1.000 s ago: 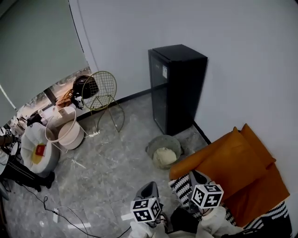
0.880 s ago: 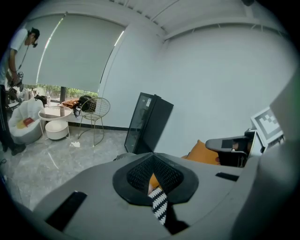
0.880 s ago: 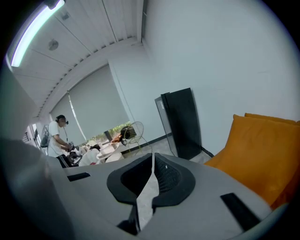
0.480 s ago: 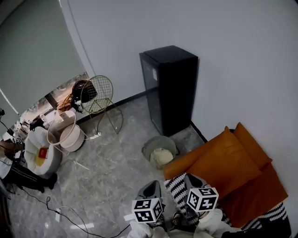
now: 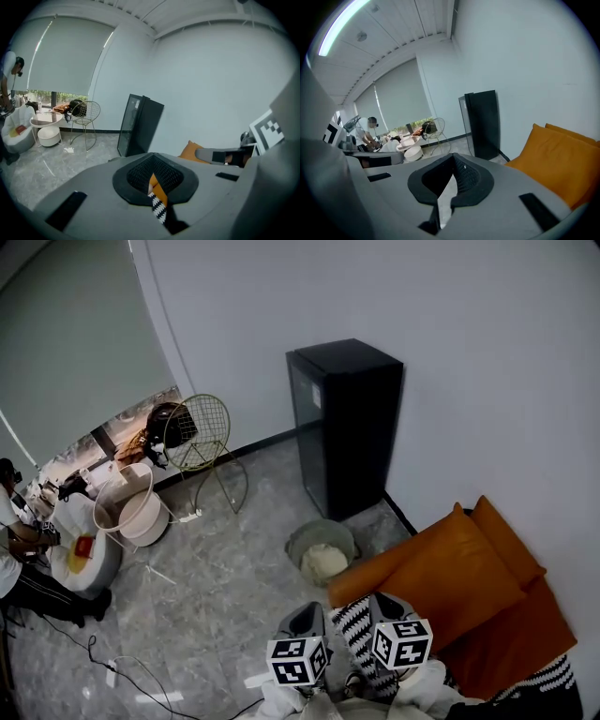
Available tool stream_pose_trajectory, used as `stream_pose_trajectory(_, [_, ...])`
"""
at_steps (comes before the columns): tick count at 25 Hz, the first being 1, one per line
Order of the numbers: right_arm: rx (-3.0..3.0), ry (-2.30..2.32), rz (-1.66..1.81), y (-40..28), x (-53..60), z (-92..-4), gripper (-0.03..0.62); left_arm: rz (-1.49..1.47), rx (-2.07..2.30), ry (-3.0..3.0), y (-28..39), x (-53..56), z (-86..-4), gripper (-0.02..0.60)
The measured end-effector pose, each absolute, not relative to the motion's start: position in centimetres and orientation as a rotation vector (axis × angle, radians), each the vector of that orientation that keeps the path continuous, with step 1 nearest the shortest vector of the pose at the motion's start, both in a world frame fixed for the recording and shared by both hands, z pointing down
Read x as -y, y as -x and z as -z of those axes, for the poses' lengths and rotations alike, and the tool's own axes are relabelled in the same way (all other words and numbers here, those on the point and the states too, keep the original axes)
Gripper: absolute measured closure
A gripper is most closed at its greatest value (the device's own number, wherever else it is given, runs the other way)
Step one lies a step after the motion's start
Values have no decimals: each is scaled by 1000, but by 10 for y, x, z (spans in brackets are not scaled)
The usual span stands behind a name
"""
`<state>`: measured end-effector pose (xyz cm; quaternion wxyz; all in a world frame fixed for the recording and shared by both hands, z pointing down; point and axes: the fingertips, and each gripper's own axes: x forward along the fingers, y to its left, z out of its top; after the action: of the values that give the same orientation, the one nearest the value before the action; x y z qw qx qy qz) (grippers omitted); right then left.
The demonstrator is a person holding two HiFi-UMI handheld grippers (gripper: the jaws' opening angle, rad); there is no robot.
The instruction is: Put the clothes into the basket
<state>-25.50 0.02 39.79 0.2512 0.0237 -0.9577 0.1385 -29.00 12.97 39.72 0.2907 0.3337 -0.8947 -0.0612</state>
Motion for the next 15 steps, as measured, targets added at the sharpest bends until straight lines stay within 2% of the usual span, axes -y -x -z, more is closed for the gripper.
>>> stream_pose_trajectory(15, [2625, -162, -387, 265, 4, -390, 571, 196, 2389, -905, 311, -142, -396, 578])
